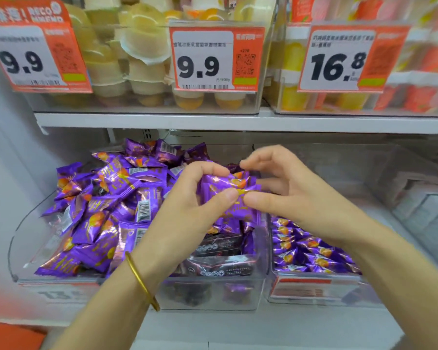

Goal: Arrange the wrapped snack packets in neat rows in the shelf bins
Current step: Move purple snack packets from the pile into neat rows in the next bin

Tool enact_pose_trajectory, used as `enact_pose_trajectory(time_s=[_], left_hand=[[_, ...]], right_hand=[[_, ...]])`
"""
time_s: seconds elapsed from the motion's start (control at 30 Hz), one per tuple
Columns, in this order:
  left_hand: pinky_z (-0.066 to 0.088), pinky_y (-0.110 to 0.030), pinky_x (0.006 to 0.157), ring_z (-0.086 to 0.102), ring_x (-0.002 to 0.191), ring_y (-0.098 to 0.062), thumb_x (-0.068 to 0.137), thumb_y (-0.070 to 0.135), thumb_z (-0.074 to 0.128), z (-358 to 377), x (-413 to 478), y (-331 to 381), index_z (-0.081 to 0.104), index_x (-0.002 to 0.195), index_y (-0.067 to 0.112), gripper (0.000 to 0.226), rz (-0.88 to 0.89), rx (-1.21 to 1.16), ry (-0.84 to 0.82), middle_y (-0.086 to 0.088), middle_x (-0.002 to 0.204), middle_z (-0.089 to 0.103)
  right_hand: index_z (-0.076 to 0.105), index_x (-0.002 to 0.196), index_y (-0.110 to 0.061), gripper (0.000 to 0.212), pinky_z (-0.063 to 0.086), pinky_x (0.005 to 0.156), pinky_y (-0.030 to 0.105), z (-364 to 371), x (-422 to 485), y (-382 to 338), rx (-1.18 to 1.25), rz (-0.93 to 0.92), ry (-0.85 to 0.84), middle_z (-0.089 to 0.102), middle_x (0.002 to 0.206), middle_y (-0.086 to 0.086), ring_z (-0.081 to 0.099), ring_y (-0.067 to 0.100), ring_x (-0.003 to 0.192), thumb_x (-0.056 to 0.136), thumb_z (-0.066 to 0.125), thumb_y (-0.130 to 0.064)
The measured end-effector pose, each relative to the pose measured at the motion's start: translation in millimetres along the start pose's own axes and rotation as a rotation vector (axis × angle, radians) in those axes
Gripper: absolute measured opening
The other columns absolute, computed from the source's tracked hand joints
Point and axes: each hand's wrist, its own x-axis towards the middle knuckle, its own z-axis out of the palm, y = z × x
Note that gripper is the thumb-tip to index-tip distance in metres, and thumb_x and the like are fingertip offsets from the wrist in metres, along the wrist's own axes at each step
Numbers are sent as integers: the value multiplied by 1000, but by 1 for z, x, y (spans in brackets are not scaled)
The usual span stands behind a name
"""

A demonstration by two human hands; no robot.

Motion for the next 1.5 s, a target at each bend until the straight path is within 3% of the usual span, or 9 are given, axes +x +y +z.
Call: enact_pose_trajectory(time_s=[0.17, 0.3, 0.47, 0.63, 0.8, 0.97, 1.13, 1.3, 1.5], left_hand=[[49, -47, 91, 61, 101, -27, 71, 40, 68, 43, 10, 1, 52, 103, 32, 37, 120, 94, -18, -5, 112, 61], [51, -21, 83, 65, 89, -3, 79, 29, 73, 91, 24, 0, 35, 113, 26, 51, 114, 151, -70, 3, 105, 65], [49, -22, 78, 61, 88, -2, 93, 26, 53, 148, 47, -19, 42, 123, 15, 34, -42, 146, -251, -1, 113, 64], [27, -27, 108, 38, 132, -21, 98, 19, 42, 174, 77, -59, 37, 138, 4, 43, -134, 725, -309, -13, 144, 40], [20, -47, 114, 12, 144, -26, 100, 27, 34, 192, 100, -97, 32, 142, 11, 45, -233, 1150, -486, -11, 155, 16], [8, -56, 114, -5, 145, -22, 100, 42, 25, 207, 108, -113, 15, 148, 32, 50, -223, 1277, -571, -2, 159, 0], [0, -53, 115, -10, 145, -20, 100, 45, 20, 203, 104, -117, 8, 148, 38, 50, -228, 1307, -616, 1, 159, -7], [-1, -52, 115, -10, 145, -20, 100, 44, 21, 202, 104, -117, 9, 148, 38, 50, -219, 1286, -613, 1, 159, -6], [0, -52, 116, -8, 145, -19, 100, 44, 22, 201, 104, -113, 14, 148, 37, 49, -229, 1254, -603, 1, 159, -4]], right_hand=[[57, 118, -26, 63, 57, 76, 34, -26, -18, 5, 145, 32, 30, 66, 110, -4, 68, 17, 91, 61, 78, -9], [63, 110, -15, 60, 57, 72, 31, -65, -42, 17, 256, 70, 180, 70, 100, 7, 68, 20, 82, 54, 76, 1], [64, 104, -10, 59, 56, 65, 26, -119, -67, 45, 241, 165, 288, 68, 95, 11, 67, 18, 73, 48, 76, 2], [61, 111, -6, 57, 53, 56, 16, -181, -55, 98, -26, 291, 501, 64, 96, 12, 62, 8, 65, 60, 77, 14], [63, 113, -3, 56, 45, 74, 24, -219, -15, 155, -570, 368, 388, 64, 106, 14, 58, 20, 87, 60, 83, 2], [59, 117, -3, 60, 52, 88, 44, -219, 5, 206, -436, 437, 281, 64, 112, 20, 60, 26, 92, 61, 80, 7], [64, 115, -5, 54, 44, 62, 11, -213, 9, 217, -466, 314, 197, 64, 94, 12, 56, 16, 77, 64, 81, -12], [52, 133, -18, 62, 43, 94, 30, -199, 9, 216, -684, 345, 263, 46, 121, 17, 52, 30, 108, 75, 76, -19], [32, 140, -9, 86, 38, 86, 21, -188, 11, 210, -575, 431, 383, 42, 131, 16, 53, 28, 112, 69, 80, -5]])
